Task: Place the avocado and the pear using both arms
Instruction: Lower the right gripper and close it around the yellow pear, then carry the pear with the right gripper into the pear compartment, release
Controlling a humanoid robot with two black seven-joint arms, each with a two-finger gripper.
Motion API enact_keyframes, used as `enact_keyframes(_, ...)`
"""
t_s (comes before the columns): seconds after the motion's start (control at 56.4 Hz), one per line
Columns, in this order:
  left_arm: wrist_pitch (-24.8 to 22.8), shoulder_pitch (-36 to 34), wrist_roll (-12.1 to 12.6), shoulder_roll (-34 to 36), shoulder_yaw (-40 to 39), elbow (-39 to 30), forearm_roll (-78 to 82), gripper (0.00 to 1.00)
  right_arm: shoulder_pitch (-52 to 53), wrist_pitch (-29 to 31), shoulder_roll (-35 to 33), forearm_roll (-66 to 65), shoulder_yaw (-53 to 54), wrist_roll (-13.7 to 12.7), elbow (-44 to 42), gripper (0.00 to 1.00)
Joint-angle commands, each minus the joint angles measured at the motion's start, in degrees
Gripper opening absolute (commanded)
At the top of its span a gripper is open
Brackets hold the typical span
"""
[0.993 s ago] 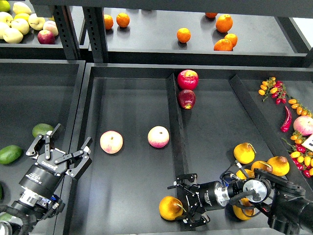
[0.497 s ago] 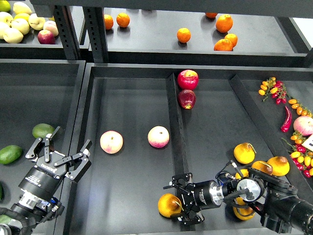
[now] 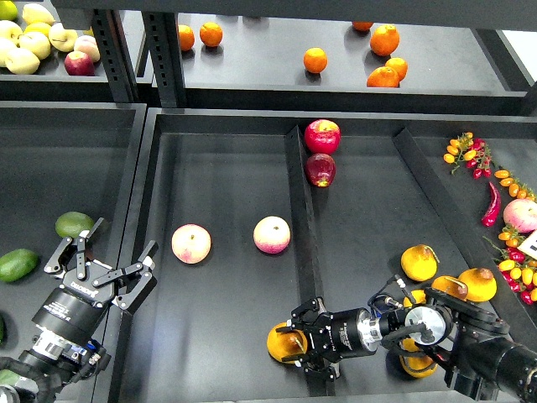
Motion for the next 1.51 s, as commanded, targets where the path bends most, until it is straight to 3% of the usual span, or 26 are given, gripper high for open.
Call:
enact_keyframes(0.0, 0.0, 0.0, 0.0, 0.0, 0.1, 0.0, 0.0, 0.98, 0.0, -0.3, 0.0, 0.0, 0.4, 0.0, 0.2, 0.23)
enact_keyframes(0.532, 0.0, 0.0, 0.0, 0.0, 0.8, 0.0, 0.0, 0.98, 0.8, -1.5, -1.8, 3.4, 2.0, 0.0, 5.4, 0.18)
enact_keyframes(1.171, 0.0, 0.0, 0.0, 0.0, 2.5, 0.1, 0.9, 0.98, -2.7, -5.1, -28.7, 8.6, 6.2, 0.0, 27.3, 0.19)
enact_keyframes(1.49, 0.0, 0.0, 0.0, 0.0, 2.6, 0.0, 0.9, 0.98, -9.9, -4.9, -31.3, 7.0, 5.6, 0.0, 28.9, 0.19)
